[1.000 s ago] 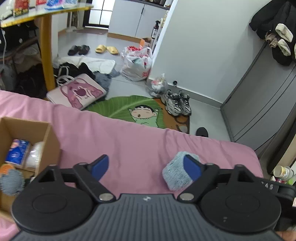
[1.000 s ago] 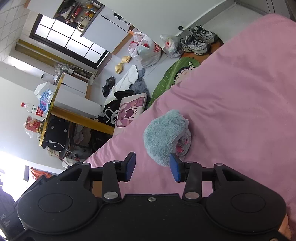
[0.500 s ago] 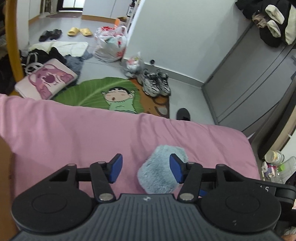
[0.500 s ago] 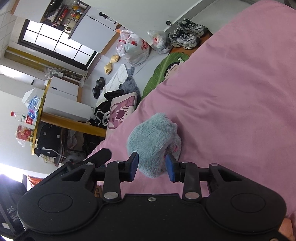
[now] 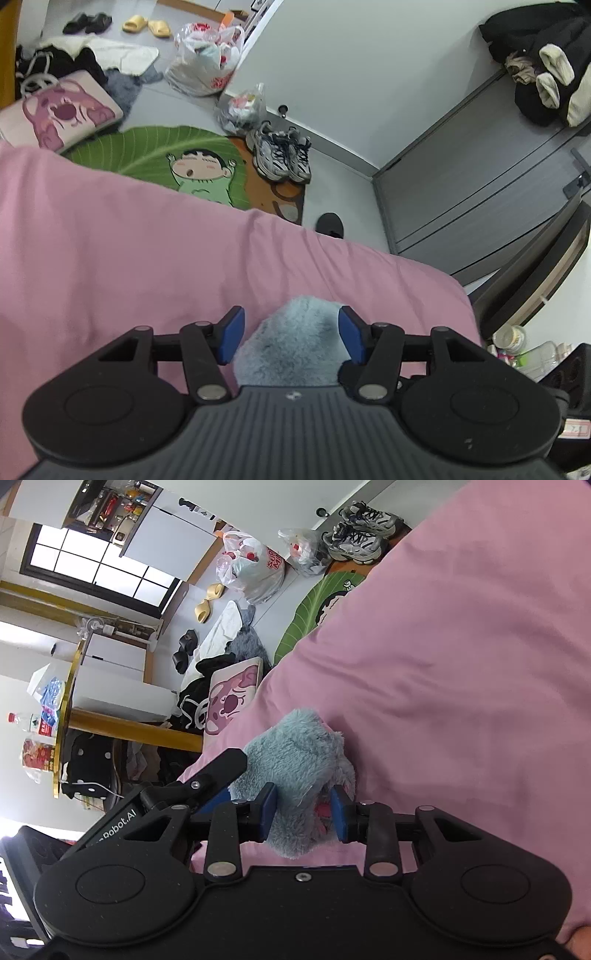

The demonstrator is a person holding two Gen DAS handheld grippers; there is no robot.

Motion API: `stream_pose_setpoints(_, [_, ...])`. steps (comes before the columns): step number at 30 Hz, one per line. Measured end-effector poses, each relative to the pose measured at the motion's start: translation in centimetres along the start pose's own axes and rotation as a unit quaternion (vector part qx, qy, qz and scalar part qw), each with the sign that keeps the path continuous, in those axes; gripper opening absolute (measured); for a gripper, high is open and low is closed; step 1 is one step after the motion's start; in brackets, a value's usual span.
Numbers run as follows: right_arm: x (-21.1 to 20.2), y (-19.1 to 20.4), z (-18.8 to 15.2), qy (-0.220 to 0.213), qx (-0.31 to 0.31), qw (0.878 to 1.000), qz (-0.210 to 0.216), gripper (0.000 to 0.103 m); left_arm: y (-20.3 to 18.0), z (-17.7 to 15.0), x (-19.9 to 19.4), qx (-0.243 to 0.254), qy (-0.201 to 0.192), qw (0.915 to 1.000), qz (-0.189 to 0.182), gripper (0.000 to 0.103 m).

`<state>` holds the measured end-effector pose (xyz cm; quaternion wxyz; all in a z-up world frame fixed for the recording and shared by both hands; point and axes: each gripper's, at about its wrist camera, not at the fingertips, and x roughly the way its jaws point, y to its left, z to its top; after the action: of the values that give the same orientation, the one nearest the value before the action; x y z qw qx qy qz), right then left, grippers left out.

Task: Organize soft objects
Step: 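Lift the fluffy plush with both tools and carry it over the box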

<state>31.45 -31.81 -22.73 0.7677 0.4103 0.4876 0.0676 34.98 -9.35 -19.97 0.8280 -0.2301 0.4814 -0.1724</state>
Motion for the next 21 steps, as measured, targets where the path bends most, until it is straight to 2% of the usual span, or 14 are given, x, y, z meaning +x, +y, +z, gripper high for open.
stream_pose_setpoints(3, [0.1,-0.1,0.2,-0.005,0.007,1.000,0.006,0.030,0.3,-0.2,0.7,-0.013,0.013,0.9997,-0.014,0.055])
stream_pose_setpoints(12, [0.1,-0.9,0.6,-0.012,0.036,0.999,0.026,0.027,1.1,-0.7,0.4,-0.049,0.028,0.9976,-0.041,0.040])
stream_pose_setpoints(17, [0.1,-0.9,0.7,-0.012,0.044,0.999,0.026,0.027,1.1,-1.0,0.1,-0.062,0.043,0.9956,-0.056,0.040])
stream_pose_setpoints(21, [-0.4,-0.5,0.6,-0.014,0.040,0.998,0.039,0.025,0.8,-1.0,-0.7,-0.061,0.034,0.9959,-0.058,0.033])
